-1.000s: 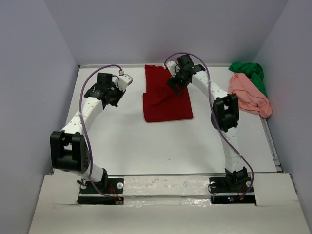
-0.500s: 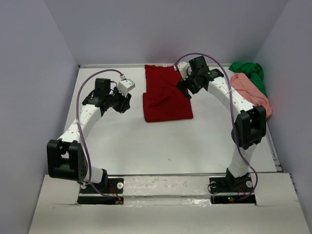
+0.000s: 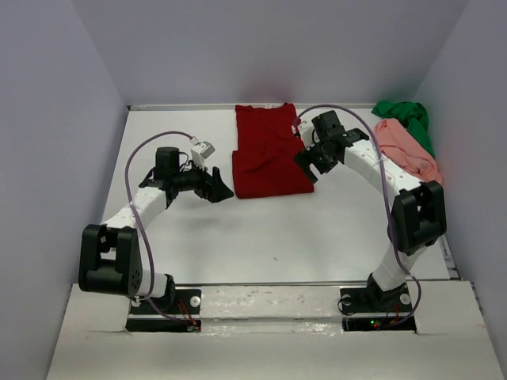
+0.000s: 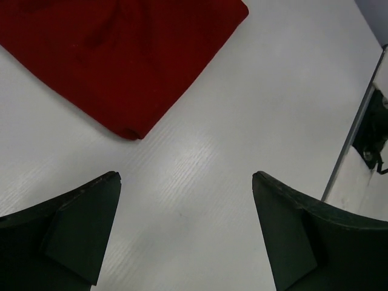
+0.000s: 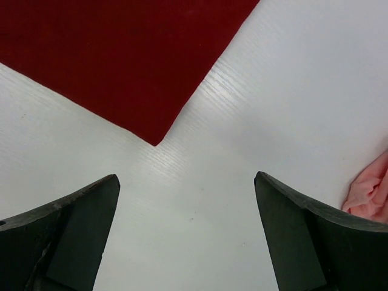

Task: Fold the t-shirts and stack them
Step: Fold the folded rectangular tshirt in 1/3 of the way, then grab one side of the 2/3 rectangular tshirt with both arms

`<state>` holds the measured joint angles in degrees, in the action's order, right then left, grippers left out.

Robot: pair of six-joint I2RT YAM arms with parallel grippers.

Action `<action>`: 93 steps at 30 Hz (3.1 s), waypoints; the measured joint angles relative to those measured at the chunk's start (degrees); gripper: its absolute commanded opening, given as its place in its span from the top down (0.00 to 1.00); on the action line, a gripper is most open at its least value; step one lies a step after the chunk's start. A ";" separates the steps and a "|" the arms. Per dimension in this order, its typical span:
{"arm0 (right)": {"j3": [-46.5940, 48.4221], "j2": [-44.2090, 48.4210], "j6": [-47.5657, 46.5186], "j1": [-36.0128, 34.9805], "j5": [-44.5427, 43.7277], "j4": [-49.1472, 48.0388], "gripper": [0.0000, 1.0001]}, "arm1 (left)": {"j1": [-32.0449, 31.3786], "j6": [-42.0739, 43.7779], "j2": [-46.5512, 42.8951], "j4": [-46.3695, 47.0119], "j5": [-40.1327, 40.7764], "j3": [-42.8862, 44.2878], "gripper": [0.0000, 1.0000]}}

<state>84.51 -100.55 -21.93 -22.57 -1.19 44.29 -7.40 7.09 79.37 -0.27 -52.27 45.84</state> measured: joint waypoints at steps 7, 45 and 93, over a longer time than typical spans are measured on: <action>-0.85 3.54 2.14 0.87 0.33 -1.44 0.00 | 1.55 -14.88 3.26 12.55 -3.54 -3.21 0.01; -0.92 -6.47 14.91 6.45 12.33 -4.20 0.28 | -8.33 -8.39 22.51 -2.64 13.64 11.54 0.44; 2.49 -17.05 13.99 6.75 18.40 0.79 0.44 | -15.43 -0.48 29.68 -10.47 21.03 21.38 1.00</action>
<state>87.00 -117.60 -7.94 -15.81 17.21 45.08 -22.83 6.61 109.06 -10.74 -31.24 67.22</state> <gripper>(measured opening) 0.566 0.027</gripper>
